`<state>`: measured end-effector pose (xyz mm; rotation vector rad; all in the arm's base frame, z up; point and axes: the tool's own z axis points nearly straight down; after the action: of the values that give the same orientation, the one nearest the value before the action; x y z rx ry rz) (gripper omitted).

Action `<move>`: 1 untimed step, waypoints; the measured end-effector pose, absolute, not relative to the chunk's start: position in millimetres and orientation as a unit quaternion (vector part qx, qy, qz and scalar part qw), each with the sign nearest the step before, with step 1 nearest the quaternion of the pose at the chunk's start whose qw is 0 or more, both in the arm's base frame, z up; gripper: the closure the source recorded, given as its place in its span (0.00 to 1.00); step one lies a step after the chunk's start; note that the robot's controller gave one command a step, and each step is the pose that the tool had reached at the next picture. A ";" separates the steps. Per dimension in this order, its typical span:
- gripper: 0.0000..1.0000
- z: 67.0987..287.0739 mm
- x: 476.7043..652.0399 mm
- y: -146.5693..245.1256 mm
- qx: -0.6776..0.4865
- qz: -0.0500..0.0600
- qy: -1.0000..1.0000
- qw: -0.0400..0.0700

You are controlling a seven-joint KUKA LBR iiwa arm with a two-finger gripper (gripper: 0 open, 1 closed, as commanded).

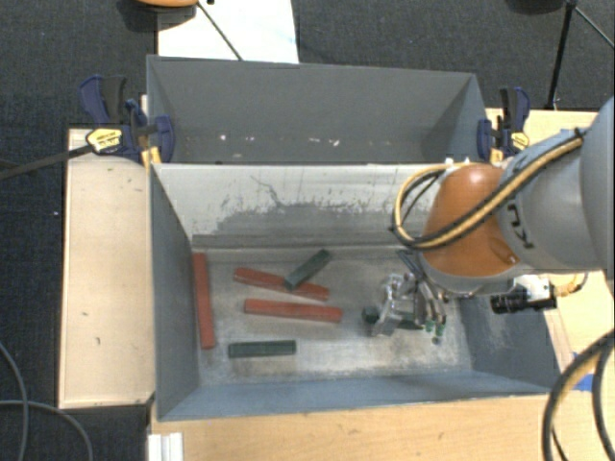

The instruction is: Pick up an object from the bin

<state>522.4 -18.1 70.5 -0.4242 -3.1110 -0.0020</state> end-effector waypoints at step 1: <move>1.00 70.5 522.4 -18.1 -0.135 -0.001 -0.991 0.001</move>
Offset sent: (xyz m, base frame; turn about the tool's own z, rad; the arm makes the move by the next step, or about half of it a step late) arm 0.0001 0.0000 0.0988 0.0000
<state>522.4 -18.1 70.5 -0.4231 -3.1112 -0.0017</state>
